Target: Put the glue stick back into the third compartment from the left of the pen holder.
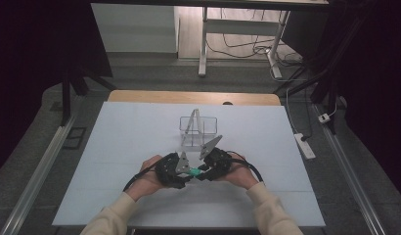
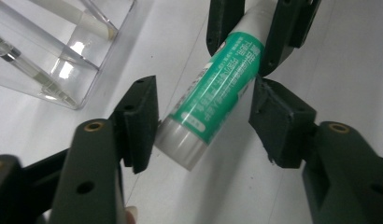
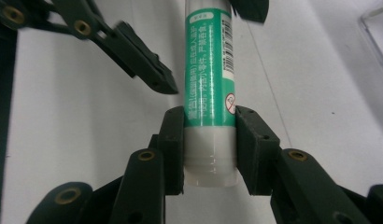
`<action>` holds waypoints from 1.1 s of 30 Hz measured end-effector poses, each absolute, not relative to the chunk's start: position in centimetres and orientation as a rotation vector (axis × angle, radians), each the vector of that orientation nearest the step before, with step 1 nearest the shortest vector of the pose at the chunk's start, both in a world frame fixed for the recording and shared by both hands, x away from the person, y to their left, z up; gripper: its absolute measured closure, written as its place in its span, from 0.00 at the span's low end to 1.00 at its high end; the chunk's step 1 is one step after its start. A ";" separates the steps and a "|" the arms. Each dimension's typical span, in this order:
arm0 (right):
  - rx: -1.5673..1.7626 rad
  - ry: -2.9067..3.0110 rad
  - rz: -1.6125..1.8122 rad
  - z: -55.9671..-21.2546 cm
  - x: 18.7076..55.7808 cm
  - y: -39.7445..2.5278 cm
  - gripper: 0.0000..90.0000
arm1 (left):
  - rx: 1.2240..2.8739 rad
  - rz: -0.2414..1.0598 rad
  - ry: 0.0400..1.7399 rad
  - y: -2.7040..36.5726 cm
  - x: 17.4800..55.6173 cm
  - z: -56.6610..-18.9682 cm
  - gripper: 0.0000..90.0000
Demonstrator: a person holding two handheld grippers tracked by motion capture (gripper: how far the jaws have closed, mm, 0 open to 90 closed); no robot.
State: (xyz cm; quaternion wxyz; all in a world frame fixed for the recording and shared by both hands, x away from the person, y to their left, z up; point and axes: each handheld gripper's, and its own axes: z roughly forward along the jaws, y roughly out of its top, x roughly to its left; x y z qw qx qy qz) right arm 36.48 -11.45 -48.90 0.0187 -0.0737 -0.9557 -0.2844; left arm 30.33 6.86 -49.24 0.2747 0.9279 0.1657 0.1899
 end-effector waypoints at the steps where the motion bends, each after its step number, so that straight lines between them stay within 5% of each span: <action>1: -0.236 -2.955 -0.887 -48.9 36.5 -11.4 0.72 | 2.501 0.514 0.438 6.8 30.3 -49.3 0.49; 15: -0.260 -2.867 -0.953 -48.0 36.7 -11.7 0.72 | 2.602 0.542 0.334 6.2 30.0 -50.2 0.67; 33: -0.556 -2.791 -1.480 -46.3 37.2 -14.4 0.46 | 2.432 0.506 0.516 8.6 31.0 -49.3 0.73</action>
